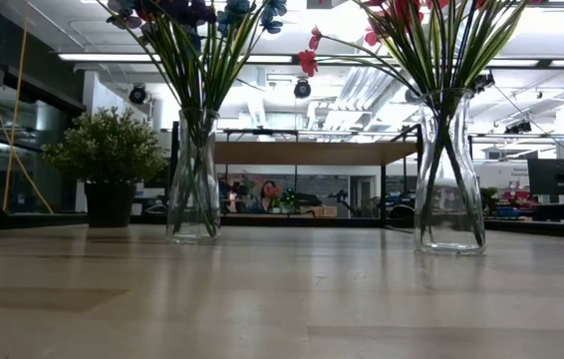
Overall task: Pick and place flowers into a vace then onto a shelf
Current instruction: Put the dark red flower into the right transparent vase
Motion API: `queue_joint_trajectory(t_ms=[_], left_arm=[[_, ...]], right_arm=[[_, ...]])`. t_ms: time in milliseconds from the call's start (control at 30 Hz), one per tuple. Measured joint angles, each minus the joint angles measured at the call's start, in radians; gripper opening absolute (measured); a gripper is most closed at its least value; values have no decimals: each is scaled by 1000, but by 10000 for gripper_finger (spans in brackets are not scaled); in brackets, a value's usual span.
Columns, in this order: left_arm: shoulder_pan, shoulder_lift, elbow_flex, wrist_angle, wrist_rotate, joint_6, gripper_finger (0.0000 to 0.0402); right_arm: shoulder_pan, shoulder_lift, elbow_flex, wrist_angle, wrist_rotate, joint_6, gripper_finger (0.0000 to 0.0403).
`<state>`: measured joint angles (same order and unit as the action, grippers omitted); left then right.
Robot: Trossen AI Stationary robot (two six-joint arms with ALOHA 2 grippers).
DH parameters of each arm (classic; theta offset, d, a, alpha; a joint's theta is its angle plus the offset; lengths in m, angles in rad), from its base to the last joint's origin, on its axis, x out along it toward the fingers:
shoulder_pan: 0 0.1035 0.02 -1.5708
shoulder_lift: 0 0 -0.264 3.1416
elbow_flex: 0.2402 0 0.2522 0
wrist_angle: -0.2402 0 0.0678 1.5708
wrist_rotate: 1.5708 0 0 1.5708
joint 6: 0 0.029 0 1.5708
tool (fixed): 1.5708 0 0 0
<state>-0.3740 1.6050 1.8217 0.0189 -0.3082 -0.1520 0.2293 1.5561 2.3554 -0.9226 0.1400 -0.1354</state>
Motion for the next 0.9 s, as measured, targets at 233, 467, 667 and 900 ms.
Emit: queue_joint_trajectory(t_ms=[233, 467, 667, 900], left_arm=[[-1, -1, 0, -46, 41, -18, 295], [0, -1, 0, -125, 40, -87, 288], [0, -1, 0, -189, 39, -142, 287], [-13, -1, 0, -212, 30, -171, 287]], right_arm=[[14, -42, 0, -65, 10, 28, 0], [48, -85, 0, -184, 42, 57, 0], [96, -133, 0, -295, 161, 96, 0], [191, -208, 0, -441, 300, 223, 0]])
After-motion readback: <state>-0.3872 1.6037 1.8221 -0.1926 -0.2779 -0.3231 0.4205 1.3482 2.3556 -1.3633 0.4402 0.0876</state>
